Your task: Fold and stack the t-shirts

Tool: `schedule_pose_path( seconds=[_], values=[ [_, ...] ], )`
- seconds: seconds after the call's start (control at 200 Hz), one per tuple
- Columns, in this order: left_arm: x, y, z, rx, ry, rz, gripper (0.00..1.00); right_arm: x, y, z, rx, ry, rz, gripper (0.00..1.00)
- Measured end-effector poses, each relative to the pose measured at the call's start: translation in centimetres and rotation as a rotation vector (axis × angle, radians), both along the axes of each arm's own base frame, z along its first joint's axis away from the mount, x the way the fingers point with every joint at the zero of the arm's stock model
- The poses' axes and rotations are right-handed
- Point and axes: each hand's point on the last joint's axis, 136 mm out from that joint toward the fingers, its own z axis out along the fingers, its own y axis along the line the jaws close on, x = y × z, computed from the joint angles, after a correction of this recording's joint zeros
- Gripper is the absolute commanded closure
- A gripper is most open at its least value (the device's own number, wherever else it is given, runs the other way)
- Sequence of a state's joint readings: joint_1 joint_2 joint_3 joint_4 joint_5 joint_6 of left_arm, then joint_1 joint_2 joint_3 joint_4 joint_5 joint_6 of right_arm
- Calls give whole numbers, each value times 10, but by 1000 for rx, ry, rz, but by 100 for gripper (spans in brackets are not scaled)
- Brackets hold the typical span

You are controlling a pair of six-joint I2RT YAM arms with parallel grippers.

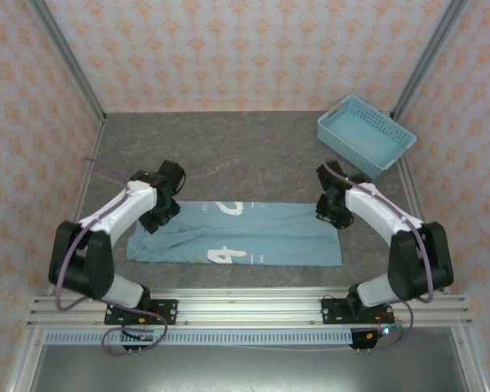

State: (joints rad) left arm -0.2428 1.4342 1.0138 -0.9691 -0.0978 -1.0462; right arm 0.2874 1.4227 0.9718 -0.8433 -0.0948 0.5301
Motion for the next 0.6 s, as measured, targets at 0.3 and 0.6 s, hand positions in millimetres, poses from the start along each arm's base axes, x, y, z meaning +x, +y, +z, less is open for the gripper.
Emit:
schedule_pose_path(
  seconds=[0.3,0.6],
  values=[
    [-50,-33,-2,-167,-26,22,62,41,32,7,73,-41,160,80],
    [-58,-45,-50,-199,99,138,66,38,45,-45,89,150,184,83]
  ],
)
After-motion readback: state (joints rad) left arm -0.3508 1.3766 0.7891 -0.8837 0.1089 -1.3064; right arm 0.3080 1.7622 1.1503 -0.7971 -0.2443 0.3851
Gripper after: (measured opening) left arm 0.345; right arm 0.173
